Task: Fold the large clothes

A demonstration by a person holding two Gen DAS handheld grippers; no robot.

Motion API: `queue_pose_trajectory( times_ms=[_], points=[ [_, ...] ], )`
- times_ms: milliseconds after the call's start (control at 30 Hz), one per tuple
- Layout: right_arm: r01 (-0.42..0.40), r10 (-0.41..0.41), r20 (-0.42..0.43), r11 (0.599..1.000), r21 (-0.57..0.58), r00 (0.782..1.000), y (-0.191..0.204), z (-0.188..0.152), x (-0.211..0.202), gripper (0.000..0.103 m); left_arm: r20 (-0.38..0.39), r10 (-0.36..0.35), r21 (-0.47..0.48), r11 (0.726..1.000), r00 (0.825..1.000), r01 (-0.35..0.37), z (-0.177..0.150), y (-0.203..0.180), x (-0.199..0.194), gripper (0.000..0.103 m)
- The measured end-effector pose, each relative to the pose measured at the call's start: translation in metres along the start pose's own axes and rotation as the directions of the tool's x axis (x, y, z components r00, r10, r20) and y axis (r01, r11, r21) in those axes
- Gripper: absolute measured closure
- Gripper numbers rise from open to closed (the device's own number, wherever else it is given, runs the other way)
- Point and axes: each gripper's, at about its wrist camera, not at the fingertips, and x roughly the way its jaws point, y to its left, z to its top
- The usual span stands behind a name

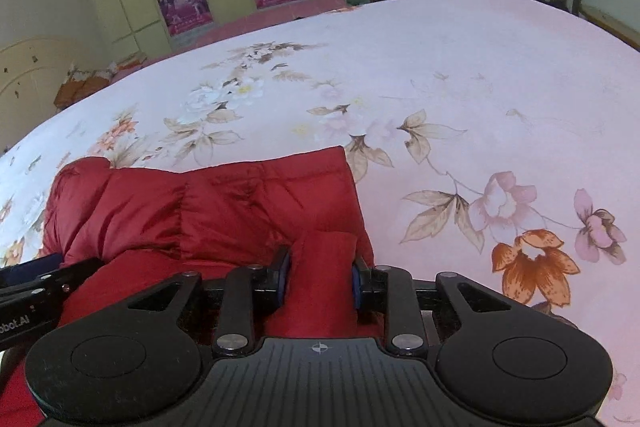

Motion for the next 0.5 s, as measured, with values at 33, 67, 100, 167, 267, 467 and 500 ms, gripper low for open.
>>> queue_pose_trajectory(
  times_ms=[33, 67, 100, 167, 267, 467, 500],
  points=[
    [0.001, -0.001, 0.008, 1.000, -0.009, 1.000, 0.000, -0.001, 0.001, 0.077, -0.004, -0.001, 0.001, 1.000, 1.000, 0.001, 0.000, 0.000, 0.002, 0.043],
    [-0.001, 0.001, 0.010, 1.000, -0.013, 1.000, -0.001, -0.002, 0.002, 0.077, -0.009, 0.000, 0.001, 1.000, 1.000, 0.000, 0.001, 0.000, 0.004, 0.043],
    [-0.005, 0.005, 0.004, 1.000, -0.015, 1.000, -0.001, 0.000, 0.001, 0.076, -0.013, 0.001, 0.007, 1.000, 1.000, -0.001, 0.002, 0.000, 0.004, 0.043],
    [-0.027, 0.026, -0.022, 1.000, -0.013, 0.999, -0.005, 0.006, -0.002, 0.076, -0.020, 0.000, 0.019, 1.000, 1.000, 0.000, 0.004, -0.001, 0.003, 0.043],
    [-0.061, 0.062, -0.026, 0.997, 0.052, 0.998, -0.016, 0.020, -0.020, 0.076, -0.017, -0.013, 0.003, 1.000, 1.000, 0.013, 0.007, 0.003, -0.005, 0.043],
    [-0.120, 0.121, 0.066, 0.993, -0.016, 0.990, -0.010, 0.033, -0.070, 0.076, 0.027, -0.015, -0.034, 0.999, 1.000, 0.016, 0.009, 0.006, -0.036, 0.043],
    [-0.128, 0.130, 0.072, 0.991, -0.028, 0.989, -0.008, 0.032, -0.076, 0.075, 0.037, -0.015, -0.033, 0.999, 0.999, 0.016, 0.008, 0.005, -0.042, 0.043]
  ],
)
